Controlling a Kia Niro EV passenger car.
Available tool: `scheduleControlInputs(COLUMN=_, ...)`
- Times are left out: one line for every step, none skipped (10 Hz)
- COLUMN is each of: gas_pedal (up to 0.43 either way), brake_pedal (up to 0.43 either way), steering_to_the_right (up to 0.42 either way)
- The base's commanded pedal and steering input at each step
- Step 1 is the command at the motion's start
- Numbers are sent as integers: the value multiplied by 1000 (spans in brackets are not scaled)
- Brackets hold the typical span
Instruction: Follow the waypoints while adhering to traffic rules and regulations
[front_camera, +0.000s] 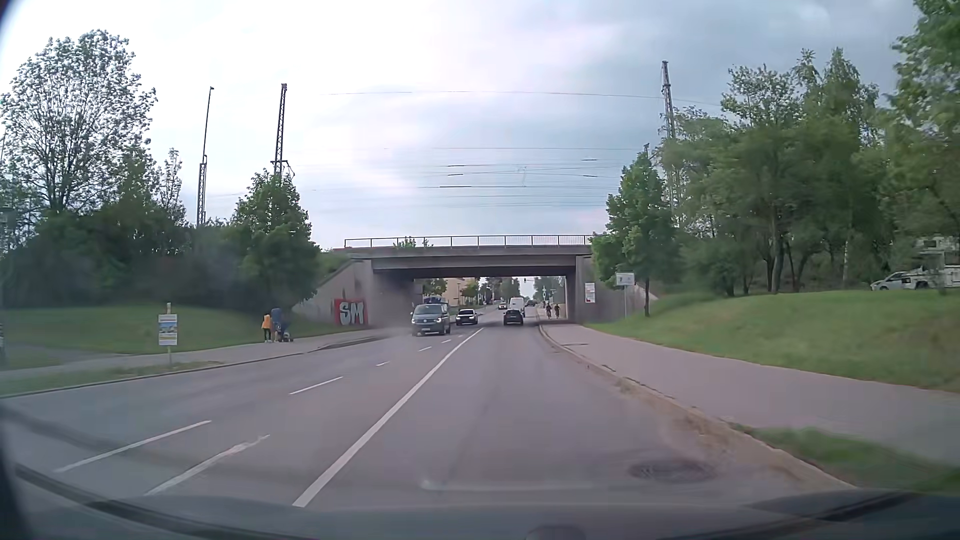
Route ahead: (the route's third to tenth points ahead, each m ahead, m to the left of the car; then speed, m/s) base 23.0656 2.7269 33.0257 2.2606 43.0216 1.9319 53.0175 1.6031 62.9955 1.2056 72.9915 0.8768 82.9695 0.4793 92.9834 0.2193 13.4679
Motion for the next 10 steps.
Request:
scheduleControlInputs(gas_pedal=150, brake_pedal=0, steering_to_the_right=-6)
scheduleControlInputs(gas_pedal=150, brake_pedal=0, steering_to_the_right=-6)
scheduleControlInputs(gas_pedal=150, brake_pedal=0, steering_to_the_right=-5)
scheduleControlInputs(gas_pedal=150, brake_pedal=0, steering_to_the_right=-4)
scheduleControlInputs(gas_pedal=150, brake_pedal=0, steering_to_the_right=-2)
scheduleControlInputs(gas_pedal=150, brake_pedal=0, steering_to_the_right=-1)
scheduleControlInputs(gas_pedal=138, brake_pedal=0, steering_to_the_right=-1)
scheduleControlInputs(gas_pedal=138, brake_pedal=0, steering_to_the_right=-1)
scheduleControlInputs(gas_pedal=138, brake_pedal=0, steering_to_the_right=0)
scheduleControlInputs(gas_pedal=138, brake_pedal=0, steering_to_the_right=1)
